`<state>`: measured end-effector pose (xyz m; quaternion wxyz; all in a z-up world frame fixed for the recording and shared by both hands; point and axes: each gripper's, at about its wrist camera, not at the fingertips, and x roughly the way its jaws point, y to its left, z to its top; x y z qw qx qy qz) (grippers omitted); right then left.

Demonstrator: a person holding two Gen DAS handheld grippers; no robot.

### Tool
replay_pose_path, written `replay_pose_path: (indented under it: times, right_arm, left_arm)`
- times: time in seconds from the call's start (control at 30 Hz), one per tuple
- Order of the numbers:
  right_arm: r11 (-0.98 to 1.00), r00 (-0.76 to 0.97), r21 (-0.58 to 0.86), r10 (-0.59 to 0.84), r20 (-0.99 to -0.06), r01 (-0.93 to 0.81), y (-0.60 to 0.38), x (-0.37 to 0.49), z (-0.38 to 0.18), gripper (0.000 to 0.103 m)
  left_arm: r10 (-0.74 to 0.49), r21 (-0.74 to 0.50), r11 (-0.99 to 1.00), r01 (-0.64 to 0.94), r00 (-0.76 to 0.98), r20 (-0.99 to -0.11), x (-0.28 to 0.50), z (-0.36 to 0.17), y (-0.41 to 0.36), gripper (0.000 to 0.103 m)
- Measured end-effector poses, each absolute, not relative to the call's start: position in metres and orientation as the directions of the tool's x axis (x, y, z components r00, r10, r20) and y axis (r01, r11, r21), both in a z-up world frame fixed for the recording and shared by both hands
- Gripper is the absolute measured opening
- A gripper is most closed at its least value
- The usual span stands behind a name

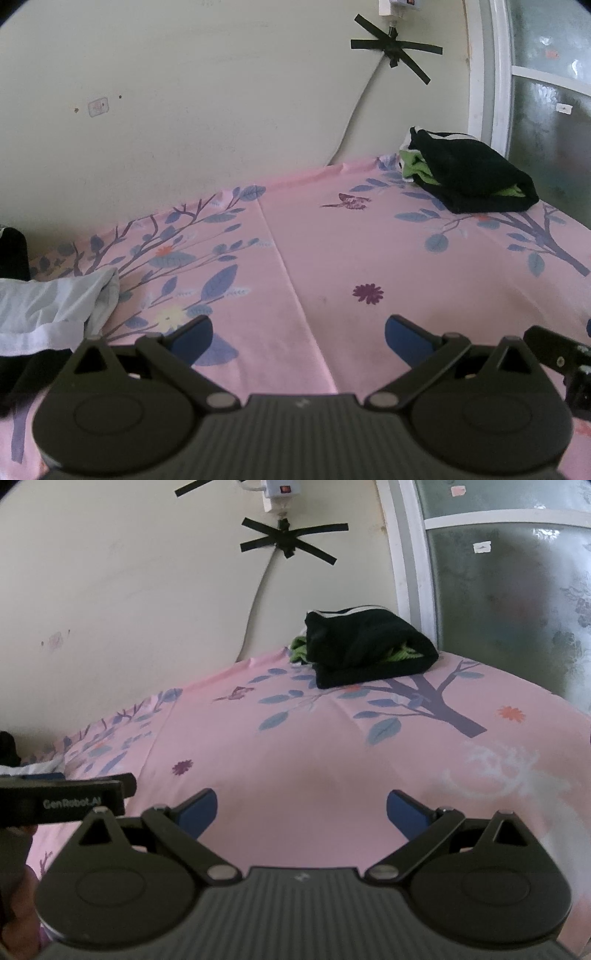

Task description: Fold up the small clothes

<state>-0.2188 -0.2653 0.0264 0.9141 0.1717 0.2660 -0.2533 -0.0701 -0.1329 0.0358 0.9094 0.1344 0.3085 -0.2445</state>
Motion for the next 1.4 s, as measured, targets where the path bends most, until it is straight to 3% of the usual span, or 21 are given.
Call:
replay_pose_path:
  times: [0.4, 1.4]
  right_arm:
    - [0.808, 0.693, 0.084, -0.441, -0.570, 0.584, -0.264, -0.214, 0.030, 0.093]
    - [0.810, 0.721, 0.185, -0.361, -0.591, 0.557, -0.256, -0.222, 0.022, 0.093]
  left_arm:
    - [-0.326, 0.124, 0.853, 0.507, 0.703, -0.632, -0.065, 0.030, -0.134, 0.103]
    - [-0.325, 0.158, 0.848, 0.507, 0.730, -0.601, -0.072, 0.034, -0.133, 0.103]
